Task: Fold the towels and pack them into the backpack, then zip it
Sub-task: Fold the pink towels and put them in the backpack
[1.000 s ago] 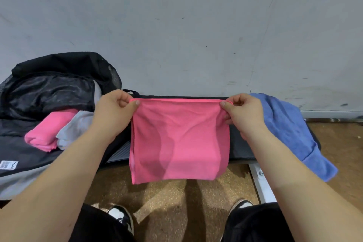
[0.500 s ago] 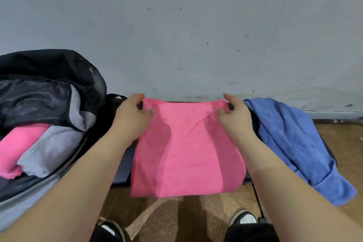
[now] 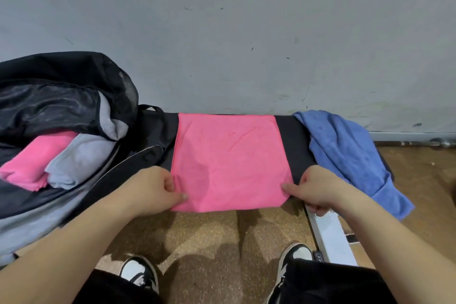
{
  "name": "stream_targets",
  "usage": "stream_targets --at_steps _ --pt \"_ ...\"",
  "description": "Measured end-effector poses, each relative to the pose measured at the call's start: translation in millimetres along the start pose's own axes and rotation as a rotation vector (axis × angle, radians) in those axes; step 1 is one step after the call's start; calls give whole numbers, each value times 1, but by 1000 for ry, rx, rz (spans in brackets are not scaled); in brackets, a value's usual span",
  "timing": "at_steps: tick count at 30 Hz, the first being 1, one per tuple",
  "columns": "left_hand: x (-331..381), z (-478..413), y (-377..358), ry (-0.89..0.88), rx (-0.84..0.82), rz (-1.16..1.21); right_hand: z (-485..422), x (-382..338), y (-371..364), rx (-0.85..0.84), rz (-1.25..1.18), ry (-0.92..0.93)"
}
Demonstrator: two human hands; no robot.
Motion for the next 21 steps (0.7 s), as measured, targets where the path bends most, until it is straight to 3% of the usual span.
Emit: stream_targets --at_steps 7,12,14,21 --pt "2 9 -11 -40 158 150 23 -12 -9 247 -572 223" --pt "-5 10 -7 -23 161 196 24 -16 -3 123 -925 281" --pt "-4 9 -6 -17 157 214 20 -12 -5 57 -910 256" --pt "-10 7 -5 -16 125 150 18 19 -10 97 -510 104"
Point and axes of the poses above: each hand's wrist, its own z-axis away from the middle knuckle, its own y-axis out of the back of the hand, x = y × z, the point moved 5 cm from there along -z, towards the middle knuckle, and after that the axes turned 8 degrees about z, right-handed, at the moved point
